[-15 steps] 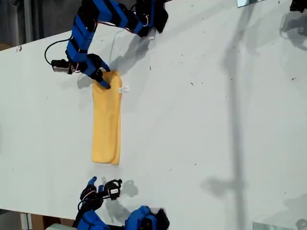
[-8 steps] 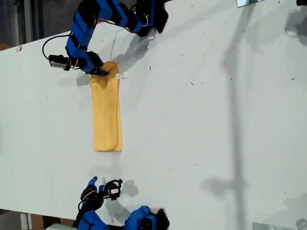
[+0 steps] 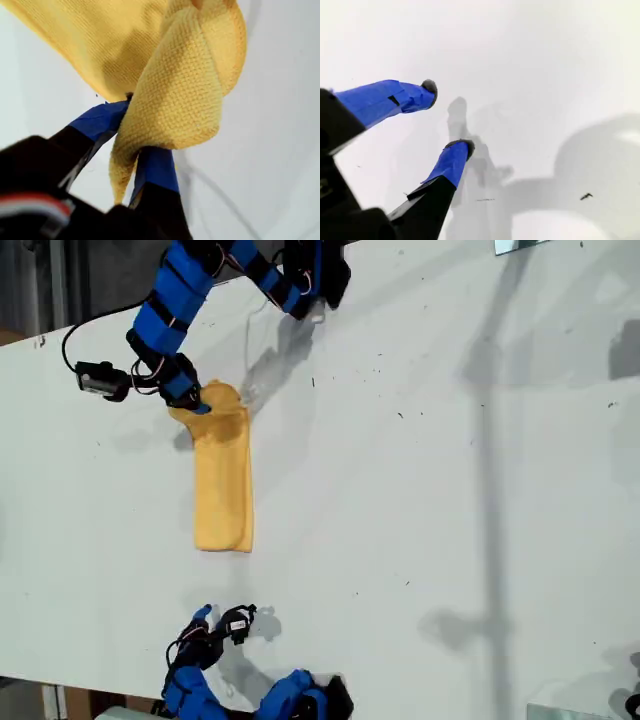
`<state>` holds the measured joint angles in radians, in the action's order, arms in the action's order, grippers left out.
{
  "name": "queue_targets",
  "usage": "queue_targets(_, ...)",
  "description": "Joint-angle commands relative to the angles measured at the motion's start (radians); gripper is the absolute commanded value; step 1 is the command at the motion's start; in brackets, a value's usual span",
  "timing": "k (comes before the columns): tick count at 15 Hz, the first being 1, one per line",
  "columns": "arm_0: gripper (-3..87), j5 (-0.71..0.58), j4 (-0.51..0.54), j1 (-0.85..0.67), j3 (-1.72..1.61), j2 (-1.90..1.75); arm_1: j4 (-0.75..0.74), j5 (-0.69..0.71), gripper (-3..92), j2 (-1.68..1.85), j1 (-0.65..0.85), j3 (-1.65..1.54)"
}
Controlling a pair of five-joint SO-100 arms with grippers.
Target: Grasp corners of a square towel and fold twice.
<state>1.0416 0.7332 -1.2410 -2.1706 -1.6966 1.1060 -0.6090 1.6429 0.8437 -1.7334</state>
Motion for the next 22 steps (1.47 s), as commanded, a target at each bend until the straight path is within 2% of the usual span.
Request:
queue_targets(1,17.3,0.021,-0.003,-0.015,0.055,0.020,0.005,0.005,0.0,0.012,-0.095,0.193)
queue_targets(5,17.6,0.026,-0.035,-0.028,0.014,-0.009,-0.025,0.009,0.0,-0.163,-0.213,0.468)
queue_targets(9,17.8,0.064,-0.081,-0.054,-0.072,-0.072,-0.186,0.069,0.0,-0.382,-0.298,0.650)
queue_targets(12,18.1,0.150,-0.187,-0.051,-0.408,-0.431,-0.206,0.078,-0.1,-0.568,-0.336,0.782)
queue_targets(13,18.4,0.163,-0.153,-0.015,-0.526,-0.649,-0.207,0.078,-0.1,-0.603,-0.336,0.802)
queue_targets(14,18.6,0.193,-0.058,0.028,-0.634,-0.919,-0.213,0.078,-0.1,-0.614,-0.336,0.815)
queue_targets(15,18.4,0.233,0.091,0.067,-0.733,-1.239,-0.233,0.078,-0.1,-0.611,-0.344,0.819)
queue_targets(16,18.4,0.278,0.316,0.101,-0.808,-1.623,-0.264,0.080,-0.1,-0.612,-0.360,0.830)
queue_targets(17,18.6,0.327,0.494,0.127,-0.821,-1.784,-0.327,0.098,-0.1,-0.614,-0.387,0.831)
queue_targets(19,18.7,0.342,0.511,0.221,-0.847,-1.787,-0.459,0.173,-0.1,-0.626,-0.456,0.841)
queue_targets(22,18.4,0.439,0.517,0.301,-0.940,-1.786,-0.597,0.178,-0.1,-0.719,-0.463,0.897)
